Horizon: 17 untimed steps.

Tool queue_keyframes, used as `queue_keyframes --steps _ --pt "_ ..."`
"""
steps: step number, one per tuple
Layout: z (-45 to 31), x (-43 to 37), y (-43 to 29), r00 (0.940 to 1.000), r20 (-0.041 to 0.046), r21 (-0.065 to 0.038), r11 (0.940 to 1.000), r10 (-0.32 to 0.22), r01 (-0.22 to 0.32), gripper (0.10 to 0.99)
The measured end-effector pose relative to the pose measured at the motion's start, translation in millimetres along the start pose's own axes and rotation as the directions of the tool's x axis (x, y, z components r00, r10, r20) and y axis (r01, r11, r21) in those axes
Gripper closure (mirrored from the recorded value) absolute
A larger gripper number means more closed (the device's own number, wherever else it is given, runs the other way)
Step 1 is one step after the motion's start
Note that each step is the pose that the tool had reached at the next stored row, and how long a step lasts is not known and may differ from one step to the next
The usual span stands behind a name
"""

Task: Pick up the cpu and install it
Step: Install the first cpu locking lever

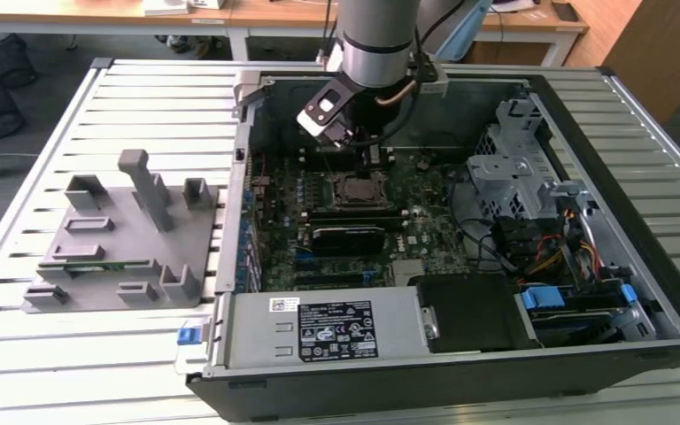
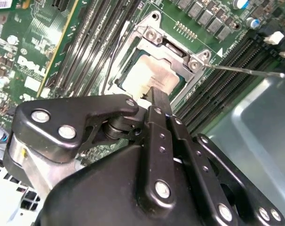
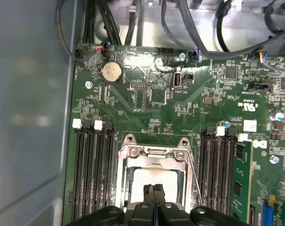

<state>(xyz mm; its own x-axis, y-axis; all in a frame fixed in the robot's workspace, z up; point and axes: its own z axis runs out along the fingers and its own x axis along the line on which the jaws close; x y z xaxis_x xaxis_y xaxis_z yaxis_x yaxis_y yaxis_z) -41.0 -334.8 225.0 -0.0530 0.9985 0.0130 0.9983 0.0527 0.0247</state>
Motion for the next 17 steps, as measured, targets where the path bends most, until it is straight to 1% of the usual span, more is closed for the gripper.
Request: queue_keyframes --steps 5,11,13,15,17 --pt "-12.4 0.1 0.3 1.0000 0.0000 0.000 1.0000 0.000 0.000 0.980" --pt "-20.9 0.3 0.5 1.0000 0.0000 0.000 1.0000 0.000 0.000 0.980" --pt "-25.3 0.3 0.6 1.0000 0.0000 0.000 1.0000 0.000 0.000 0.980" --pt "-31.4 0.4 0.8 1.0000 -0.0001 0.000 1.0000 0.000 0.000 0.980" --pt "-39.8 0.5 1.0 1.0000 -0.0001 0.000 1.0000 0.000 0.000 0.980"
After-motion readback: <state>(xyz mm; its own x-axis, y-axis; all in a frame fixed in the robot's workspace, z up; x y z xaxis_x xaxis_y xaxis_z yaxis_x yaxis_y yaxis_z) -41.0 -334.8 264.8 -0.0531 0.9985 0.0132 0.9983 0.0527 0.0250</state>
